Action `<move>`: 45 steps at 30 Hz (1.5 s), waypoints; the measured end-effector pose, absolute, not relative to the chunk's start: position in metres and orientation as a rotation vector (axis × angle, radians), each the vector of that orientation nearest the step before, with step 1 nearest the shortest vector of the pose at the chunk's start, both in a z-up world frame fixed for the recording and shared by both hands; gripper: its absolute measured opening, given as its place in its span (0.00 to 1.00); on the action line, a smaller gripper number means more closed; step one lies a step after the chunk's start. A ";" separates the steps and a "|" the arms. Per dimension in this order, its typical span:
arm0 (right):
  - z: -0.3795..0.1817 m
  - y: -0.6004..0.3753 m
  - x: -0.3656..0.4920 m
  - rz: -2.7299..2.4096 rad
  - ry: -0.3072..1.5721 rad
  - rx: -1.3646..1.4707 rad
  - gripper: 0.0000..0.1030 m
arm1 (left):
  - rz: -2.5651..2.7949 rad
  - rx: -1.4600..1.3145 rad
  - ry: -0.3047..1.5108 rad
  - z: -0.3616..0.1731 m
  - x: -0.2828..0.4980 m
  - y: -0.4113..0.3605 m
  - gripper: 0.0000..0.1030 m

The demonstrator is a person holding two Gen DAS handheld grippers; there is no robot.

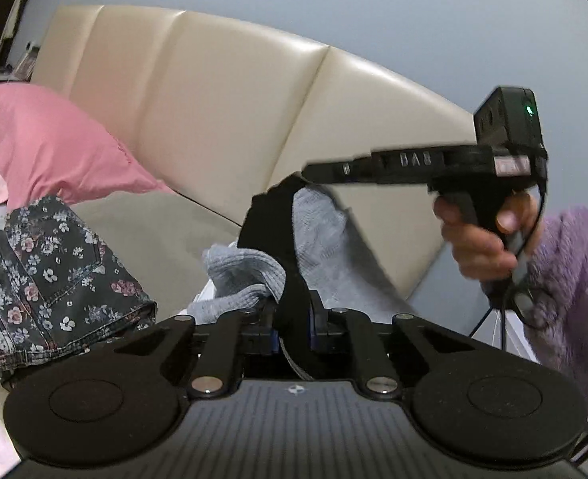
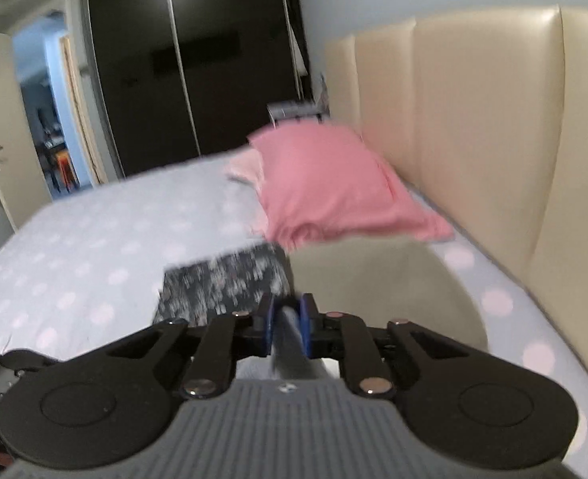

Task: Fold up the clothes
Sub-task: 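Lower the folded shirt onto the clothes stack and open both grippers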

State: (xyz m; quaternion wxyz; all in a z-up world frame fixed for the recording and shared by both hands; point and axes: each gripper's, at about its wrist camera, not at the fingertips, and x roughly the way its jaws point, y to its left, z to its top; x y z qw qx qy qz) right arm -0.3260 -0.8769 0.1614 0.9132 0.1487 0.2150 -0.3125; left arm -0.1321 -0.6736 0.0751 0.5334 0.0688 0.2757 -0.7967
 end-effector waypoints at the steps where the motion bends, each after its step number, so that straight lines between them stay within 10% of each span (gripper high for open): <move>1: 0.160 -0.880 -0.323 -0.684 0.455 0.309 0.16 | -1.862 0.197 0.689 0.070 -0.133 -0.679 0.14; 10: 0.145 -0.885 -0.337 -0.852 0.582 0.425 0.26 | -1.715 0.202 0.778 0.067 -0.115 -0.678 0.45; 30: 0.092 -0.800 -0.481 -0.989 0.572 0.653 0.46 | -1.809 0.349 0.684 0.094 -0.193 -0.651 0.40; 32: 0.090 -0.795 -0.482 -0.975 0.542 0.667 0.44 | -1.805 0.349 0.692 0.092 -0.193 -0.651 0.40; 34: 0.087 -0.791 -0.483 -0.961 0.512 0.680 0.12 | -1.803 0.346 0.699 0.090 -0.192 -0.650 0.40; 45: 0.115 -0.790 -0.484 -1.048 0.501 0.598 0.09 | -1.868 0.405 0.631 0.088 -0.206 -0.653 0.38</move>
